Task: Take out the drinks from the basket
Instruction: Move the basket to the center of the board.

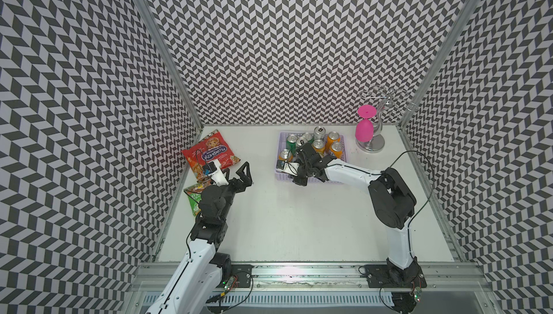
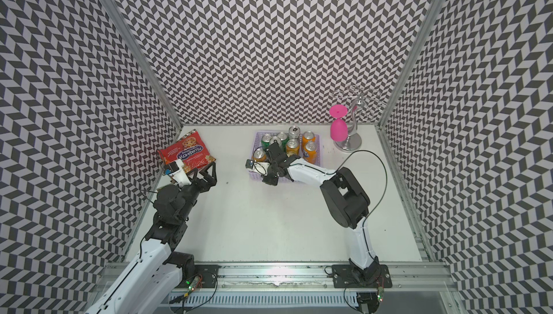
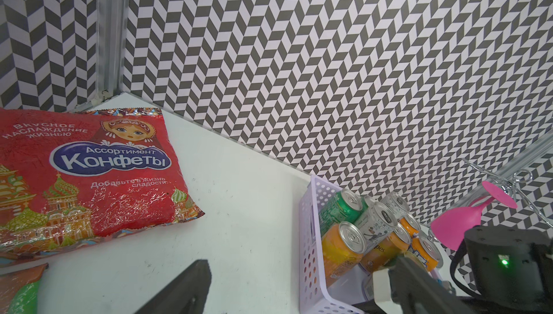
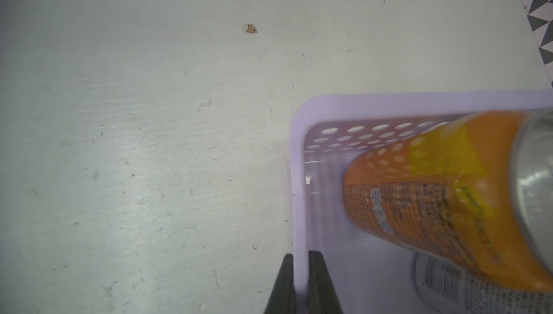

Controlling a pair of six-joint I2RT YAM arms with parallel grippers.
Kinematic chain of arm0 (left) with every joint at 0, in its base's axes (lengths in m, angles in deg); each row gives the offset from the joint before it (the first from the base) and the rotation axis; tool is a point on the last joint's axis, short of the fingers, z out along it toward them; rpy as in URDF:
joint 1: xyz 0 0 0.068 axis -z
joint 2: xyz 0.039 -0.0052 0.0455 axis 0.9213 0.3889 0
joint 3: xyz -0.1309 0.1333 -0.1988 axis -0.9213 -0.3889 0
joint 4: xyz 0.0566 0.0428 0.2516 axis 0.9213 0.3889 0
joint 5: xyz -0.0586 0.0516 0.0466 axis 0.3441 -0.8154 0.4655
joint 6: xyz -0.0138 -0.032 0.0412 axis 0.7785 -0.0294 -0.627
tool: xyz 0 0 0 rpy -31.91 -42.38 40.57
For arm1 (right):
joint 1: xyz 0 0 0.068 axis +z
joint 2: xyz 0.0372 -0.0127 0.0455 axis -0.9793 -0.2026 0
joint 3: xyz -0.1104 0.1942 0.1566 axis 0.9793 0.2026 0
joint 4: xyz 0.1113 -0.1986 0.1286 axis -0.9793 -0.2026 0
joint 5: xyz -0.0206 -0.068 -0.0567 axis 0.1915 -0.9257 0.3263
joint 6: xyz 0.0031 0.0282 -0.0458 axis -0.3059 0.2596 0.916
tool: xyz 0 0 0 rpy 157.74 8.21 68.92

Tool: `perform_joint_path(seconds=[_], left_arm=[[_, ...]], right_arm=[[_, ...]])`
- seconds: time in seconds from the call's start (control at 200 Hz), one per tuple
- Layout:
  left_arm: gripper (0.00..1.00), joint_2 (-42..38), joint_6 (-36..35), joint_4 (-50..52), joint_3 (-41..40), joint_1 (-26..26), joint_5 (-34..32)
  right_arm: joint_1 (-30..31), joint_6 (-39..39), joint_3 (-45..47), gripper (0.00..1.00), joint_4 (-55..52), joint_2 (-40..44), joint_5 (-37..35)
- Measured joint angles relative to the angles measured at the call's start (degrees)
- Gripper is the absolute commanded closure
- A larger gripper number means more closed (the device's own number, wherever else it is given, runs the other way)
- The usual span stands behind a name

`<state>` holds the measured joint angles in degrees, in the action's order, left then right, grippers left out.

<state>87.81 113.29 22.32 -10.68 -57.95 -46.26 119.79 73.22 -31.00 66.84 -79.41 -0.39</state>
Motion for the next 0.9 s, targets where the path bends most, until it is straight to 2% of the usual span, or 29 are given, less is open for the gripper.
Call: perform_joint_path(seconds=[0.546, 0.651, 0.756, 0.901], left_arm=[[0.01, -0.3, -0.3, 0.3, 0.0, 0.0, -0.8], [0.01, -0.2, -0.3, 0.3, 0.0, 0.0, -0.8], [0.01, 0.3, -0.3, 0.3, 0.0, 0.0, -0.8], [0.01, 0.4, -0.5, 0.3, 0.0, 0.0, -0.8]], right_arm=[[5.3, -2.3, 6.7, 0.9, -0.5, 5.2, 1.3], [5.4, -2.8, 7.3, 0.84, 0.0, 5.5, 1.6], [5.5, -4.2, 7.5, 0.68, 0.5, 5.8, 2.3], [6.4, -6.1, 7.9, 0.54, 0.6, 7.3, 2.7]])
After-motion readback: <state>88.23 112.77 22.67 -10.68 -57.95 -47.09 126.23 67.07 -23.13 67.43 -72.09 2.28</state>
